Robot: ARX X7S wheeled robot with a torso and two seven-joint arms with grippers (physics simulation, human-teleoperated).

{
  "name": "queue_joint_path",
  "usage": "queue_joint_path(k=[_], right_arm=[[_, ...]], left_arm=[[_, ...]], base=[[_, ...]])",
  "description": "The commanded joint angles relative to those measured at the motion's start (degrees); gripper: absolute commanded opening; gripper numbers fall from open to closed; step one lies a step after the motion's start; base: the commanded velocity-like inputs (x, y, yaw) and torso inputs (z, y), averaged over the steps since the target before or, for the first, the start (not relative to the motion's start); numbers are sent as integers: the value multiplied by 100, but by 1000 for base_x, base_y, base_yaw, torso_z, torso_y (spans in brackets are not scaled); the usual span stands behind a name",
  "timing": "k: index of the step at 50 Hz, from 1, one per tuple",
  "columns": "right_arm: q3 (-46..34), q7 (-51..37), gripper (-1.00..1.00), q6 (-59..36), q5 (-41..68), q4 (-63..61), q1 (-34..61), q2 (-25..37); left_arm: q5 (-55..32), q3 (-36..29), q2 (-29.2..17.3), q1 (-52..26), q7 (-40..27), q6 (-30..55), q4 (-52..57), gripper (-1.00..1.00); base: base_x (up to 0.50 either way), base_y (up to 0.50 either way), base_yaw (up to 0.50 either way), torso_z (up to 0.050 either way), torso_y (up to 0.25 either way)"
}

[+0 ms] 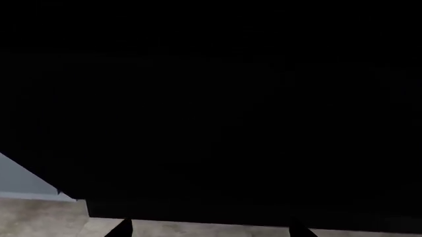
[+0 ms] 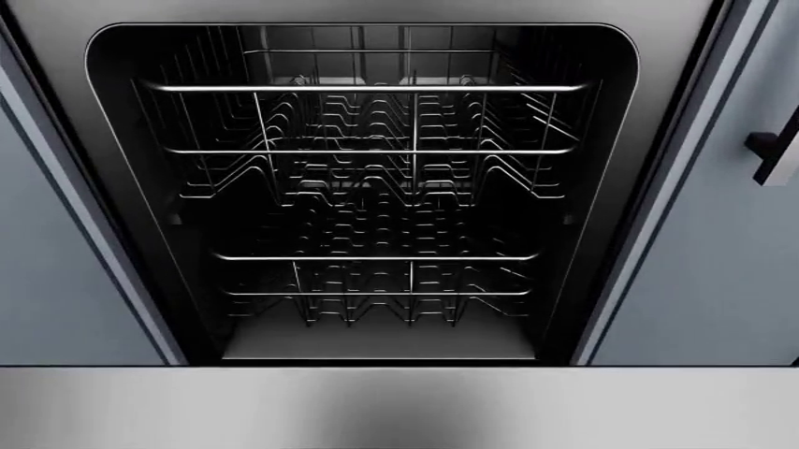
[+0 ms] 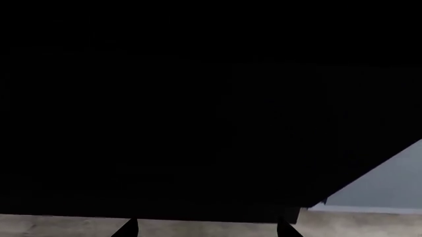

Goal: Close the dishwasher door

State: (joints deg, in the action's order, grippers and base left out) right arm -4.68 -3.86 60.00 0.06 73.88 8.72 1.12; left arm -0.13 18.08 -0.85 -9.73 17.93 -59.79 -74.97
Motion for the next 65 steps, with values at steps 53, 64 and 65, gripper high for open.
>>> queue_joint_path(k=[53,64,65], right_arm=[[-86,-28,100,0,33,65,853,-23],[-345,-344,100,-1,6,-693,571,62],[-349,-347,100,-1,7,-716,561,64]], left_arm=[[81,-2224,-388,-491,-2451,-20,823,100],[145,-2911,-326,-728,-3077,183,-2,100],[126,-2940,-329,-729,-3088,182,-2,100]], base=[[0,0,0,0,0],[0,0,0,0,2],[0,0,0,0,0]])
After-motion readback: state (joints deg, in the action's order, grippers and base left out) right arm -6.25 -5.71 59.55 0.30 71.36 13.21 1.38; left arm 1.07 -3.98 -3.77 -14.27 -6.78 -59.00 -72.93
